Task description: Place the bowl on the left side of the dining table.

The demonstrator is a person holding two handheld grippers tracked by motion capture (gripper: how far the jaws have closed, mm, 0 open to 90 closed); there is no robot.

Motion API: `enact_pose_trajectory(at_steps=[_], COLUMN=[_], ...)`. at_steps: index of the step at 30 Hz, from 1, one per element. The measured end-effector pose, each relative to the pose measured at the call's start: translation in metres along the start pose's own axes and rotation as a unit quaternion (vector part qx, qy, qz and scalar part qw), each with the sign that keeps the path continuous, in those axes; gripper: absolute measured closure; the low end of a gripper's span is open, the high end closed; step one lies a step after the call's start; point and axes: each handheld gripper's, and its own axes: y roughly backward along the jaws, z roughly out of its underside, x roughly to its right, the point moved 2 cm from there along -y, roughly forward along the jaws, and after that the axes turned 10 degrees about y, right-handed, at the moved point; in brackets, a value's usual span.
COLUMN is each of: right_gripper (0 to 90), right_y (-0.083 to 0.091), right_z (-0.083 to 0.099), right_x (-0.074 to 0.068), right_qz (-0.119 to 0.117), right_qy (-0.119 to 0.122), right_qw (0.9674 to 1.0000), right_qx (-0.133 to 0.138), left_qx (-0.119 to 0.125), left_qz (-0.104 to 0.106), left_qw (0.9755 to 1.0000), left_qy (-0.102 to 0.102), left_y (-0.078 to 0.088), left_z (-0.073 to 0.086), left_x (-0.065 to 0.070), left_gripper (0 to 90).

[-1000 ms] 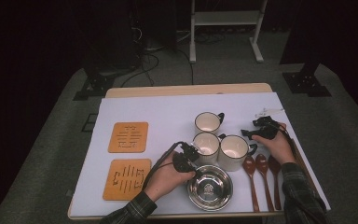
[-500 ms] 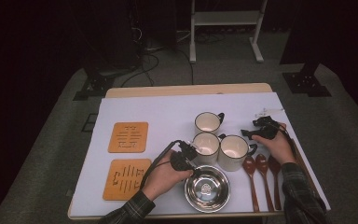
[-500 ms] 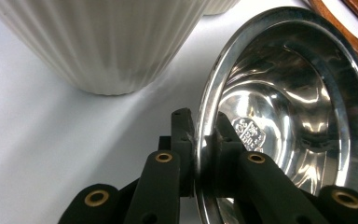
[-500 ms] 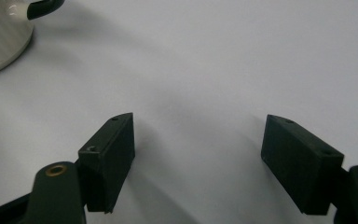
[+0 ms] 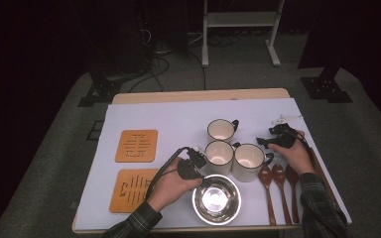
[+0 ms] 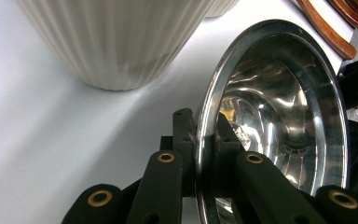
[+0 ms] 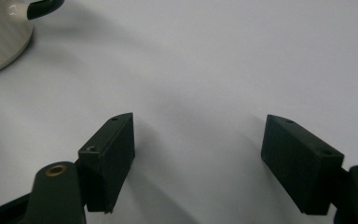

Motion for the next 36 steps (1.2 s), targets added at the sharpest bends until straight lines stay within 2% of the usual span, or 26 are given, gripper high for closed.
enact_pose_trajectory(at_steps=[36], right_gripper=[24.3], right_y=[0.0], right_z=[0.0], right_x=[0.0], right_qz=[0.0], right_qy=[0.0], right_qw=[1.0], right_qx=[0.0], left_qx=[0.012], left_qz=[-0.005], left_qw=[0.9998], left_qy=[0.017], left_y=[0.028], left_z=[0.006], left_x=[-0.017], left_gripper=[83.8])
